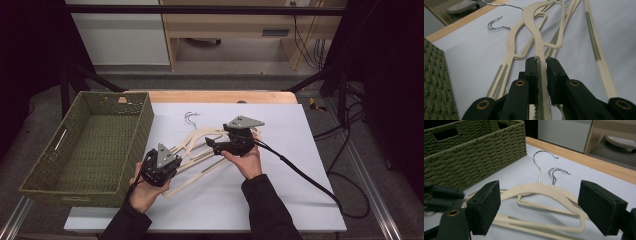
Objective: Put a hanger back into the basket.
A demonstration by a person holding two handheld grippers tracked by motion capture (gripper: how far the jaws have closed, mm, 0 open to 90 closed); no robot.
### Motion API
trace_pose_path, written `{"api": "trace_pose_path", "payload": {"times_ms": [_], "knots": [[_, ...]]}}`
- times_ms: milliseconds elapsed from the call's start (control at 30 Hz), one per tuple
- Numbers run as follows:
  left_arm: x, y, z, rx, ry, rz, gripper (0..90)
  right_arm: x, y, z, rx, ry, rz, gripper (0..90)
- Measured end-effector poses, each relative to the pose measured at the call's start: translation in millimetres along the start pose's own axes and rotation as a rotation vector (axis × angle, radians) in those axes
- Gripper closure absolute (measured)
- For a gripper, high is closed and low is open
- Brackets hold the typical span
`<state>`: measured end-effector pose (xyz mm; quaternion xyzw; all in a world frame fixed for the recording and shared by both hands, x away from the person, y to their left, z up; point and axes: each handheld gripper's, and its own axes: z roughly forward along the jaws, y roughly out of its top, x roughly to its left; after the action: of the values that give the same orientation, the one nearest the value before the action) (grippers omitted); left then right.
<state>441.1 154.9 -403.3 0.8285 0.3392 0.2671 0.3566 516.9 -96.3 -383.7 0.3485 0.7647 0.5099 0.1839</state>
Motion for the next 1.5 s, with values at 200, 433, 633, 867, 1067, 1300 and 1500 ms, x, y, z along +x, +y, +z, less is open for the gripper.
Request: {"api": "trace_pose_path", "payload": {"times_ms": [200, 433, 633, 867, 1067, 1300, 1500], "knots": [[-6.5, 2.7, -5.3, -0.027, 0.010, 0.010, 79.6, -1.7, 6.8, 22.5, 0.028, -0.013, 0.015, 27.1], [-7.8, 2.0, -4.9, -0.021, 0.009, 0.018, 79.6, -5.8, 10.0, 55.4, 0.058, -0.010, 0.046, 45.2], [-7.8, 1.3, -5.0, -0.015, 0.003, 0.013, 79.6, -9.7, 12.6, 75.3, 0.088, -0.014, 0.051, 54.7], [-8.2, 0.6, -2.5, -0.033, 0.007, 0.019, 79.5, -18.3, 13.9, 89.6, 0.131, 0.028, 0.092, 70.5], [-11.3, 0.4, -3.2, -0.006, -0.017, 0.020, 79.6, -18.0, 13.6, 95.2, 0.195, 0.042, 0.059, 81.4], [-11.5, -0.8, -0.9, -0.003, -0.026, 0.025, 79.3, -14.3, 16.2, 88.8, 0.200, 0.038, 0.061, 88.6], [-6.0, -0.8, 1.3, 0.006, -0.082, 0.006, 73.7, -5.1, 18.0, 76.3, 0.164, 0.016, 0.028, 89.2]]}}
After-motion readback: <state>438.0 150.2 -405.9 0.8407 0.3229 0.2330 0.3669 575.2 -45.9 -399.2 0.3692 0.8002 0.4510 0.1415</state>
